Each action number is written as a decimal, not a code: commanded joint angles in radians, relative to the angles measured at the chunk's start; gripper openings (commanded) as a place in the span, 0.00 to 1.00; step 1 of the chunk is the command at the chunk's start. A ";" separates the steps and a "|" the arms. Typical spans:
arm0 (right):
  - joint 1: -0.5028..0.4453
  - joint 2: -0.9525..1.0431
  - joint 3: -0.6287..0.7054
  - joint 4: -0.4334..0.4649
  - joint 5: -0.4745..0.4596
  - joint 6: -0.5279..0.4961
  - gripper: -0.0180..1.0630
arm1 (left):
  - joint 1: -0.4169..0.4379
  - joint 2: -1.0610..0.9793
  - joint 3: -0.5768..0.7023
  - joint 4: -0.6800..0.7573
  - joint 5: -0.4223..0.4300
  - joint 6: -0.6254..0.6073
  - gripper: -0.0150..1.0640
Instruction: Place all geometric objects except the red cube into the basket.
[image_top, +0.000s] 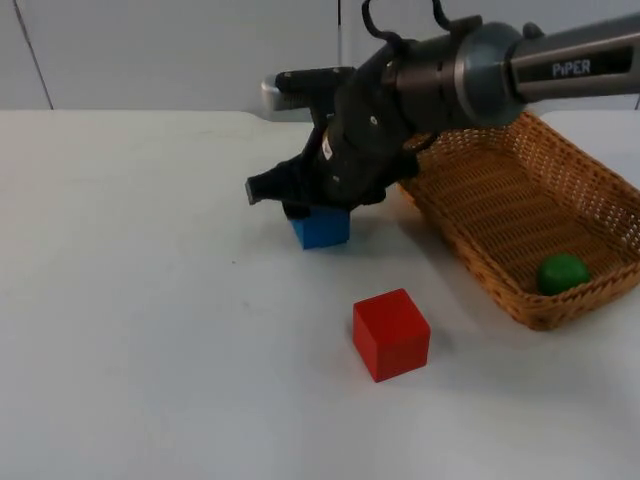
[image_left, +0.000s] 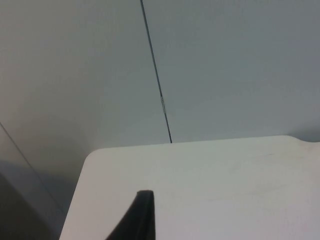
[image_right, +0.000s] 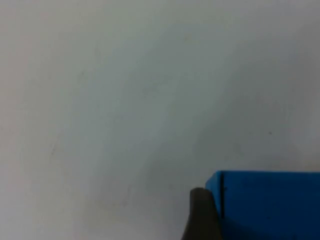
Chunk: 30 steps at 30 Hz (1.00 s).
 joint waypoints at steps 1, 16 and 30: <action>0.001 -0.035 -0.036 -0.005 0.032 0.013 0.03 | 0.006 0.000 0.003 0.007 -0.018 -0.006 0.98; 0.012 -0.336 -0.296 -0.031 0.163 -0.199 0.12 | 0.006 0.000 0.003 0.003 -0.046 -0.006 0.98; 0.012 -0.570 -0.081 0.007 0.272 -0.424 0.12 | 0.006 0.000 0.003 0.010 -0.046 -0.006 0.98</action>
